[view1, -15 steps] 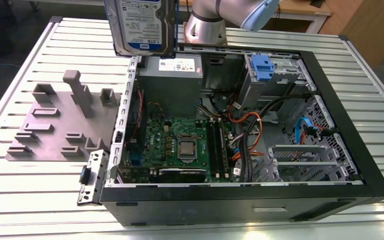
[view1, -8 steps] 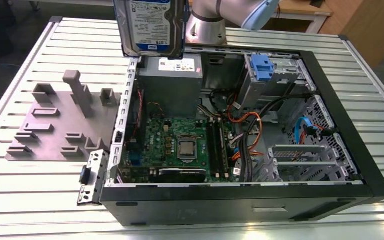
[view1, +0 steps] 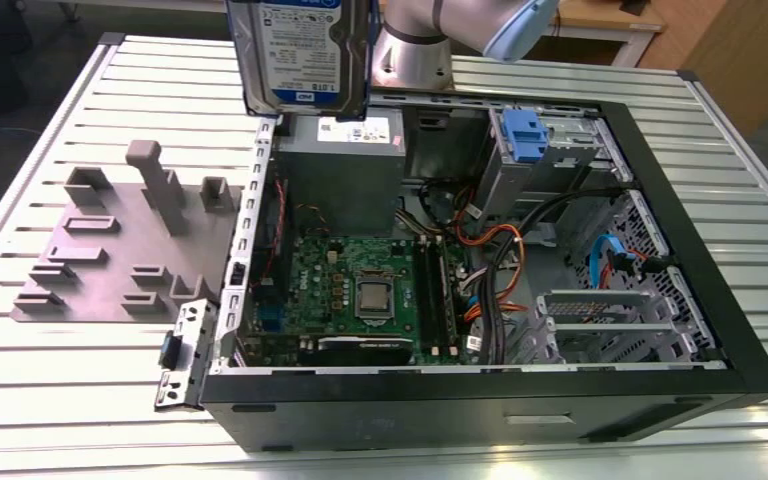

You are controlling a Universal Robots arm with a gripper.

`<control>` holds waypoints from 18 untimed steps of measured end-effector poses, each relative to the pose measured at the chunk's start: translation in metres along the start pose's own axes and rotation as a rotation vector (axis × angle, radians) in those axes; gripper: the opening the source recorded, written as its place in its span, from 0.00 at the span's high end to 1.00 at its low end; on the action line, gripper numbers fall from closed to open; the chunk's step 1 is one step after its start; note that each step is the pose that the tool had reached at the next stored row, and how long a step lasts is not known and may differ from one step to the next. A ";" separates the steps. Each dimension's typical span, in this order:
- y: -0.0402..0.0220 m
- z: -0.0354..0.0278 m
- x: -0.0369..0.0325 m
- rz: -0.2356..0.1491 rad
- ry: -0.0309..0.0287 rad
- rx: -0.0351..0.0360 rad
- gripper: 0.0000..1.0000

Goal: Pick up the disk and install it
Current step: 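Pick up the disk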

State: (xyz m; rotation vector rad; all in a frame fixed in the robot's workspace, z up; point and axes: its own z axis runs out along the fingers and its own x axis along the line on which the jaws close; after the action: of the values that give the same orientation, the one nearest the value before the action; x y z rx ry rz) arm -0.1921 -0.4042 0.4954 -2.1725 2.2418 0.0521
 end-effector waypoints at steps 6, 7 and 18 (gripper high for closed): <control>-0.0010 0.0001 0.0033 0.000 0.0000 0.0000 0.63; -0.0020 0.0001 0.0033 0.000 0.0001 -0.0001 0.63; -0.0100 0.0002 0.0031 0.000 0.0000 0.0000 0.63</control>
State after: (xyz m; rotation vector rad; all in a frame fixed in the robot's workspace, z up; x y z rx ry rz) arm -0.1821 -0.4075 0.4950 -2.1724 2.2418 0.0521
